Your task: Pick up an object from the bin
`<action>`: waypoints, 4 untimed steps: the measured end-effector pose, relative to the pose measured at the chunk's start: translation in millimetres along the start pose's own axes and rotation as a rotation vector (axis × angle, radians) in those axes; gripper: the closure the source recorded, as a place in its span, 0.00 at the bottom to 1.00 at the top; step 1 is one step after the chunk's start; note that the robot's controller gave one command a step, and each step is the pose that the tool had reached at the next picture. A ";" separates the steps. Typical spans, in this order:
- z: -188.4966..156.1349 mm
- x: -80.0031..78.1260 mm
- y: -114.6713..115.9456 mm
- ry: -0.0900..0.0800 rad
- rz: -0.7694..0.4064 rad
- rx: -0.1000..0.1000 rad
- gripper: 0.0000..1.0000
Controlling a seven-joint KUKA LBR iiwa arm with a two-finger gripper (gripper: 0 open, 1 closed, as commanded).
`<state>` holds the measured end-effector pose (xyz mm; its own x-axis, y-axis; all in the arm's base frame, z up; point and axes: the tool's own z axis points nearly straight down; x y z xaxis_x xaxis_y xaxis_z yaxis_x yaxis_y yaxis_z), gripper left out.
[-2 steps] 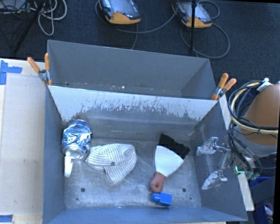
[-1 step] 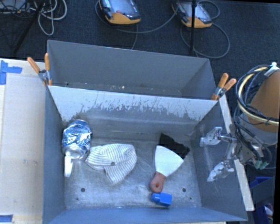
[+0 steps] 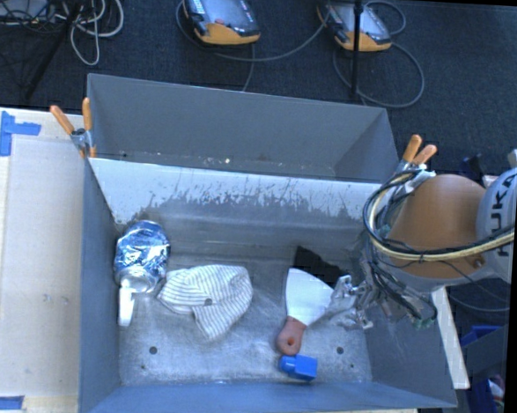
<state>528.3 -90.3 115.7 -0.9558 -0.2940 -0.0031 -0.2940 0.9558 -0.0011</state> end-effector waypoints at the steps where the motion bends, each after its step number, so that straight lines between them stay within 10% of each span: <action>1: 15.6 -2.5 3.6 0.004 -0.019 -0.002 0.00; 2: 15.6 -2.6 3.8 0.003 -0.020 -0.002 0.00; 3: 31.2 -46.0 27.1 -0.005 -0.012 0.003 0.00; 4: 37.9 -58.9 46.3 0.021 -0.109 -0.001 1.00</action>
Offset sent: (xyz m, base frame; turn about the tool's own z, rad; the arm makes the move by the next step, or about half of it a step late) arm 0.0000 0.0000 0.0000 0.0000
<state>571.1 -28.8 78.0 -0.9180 -0.3962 0.0184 -0.3963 0.9181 0.0011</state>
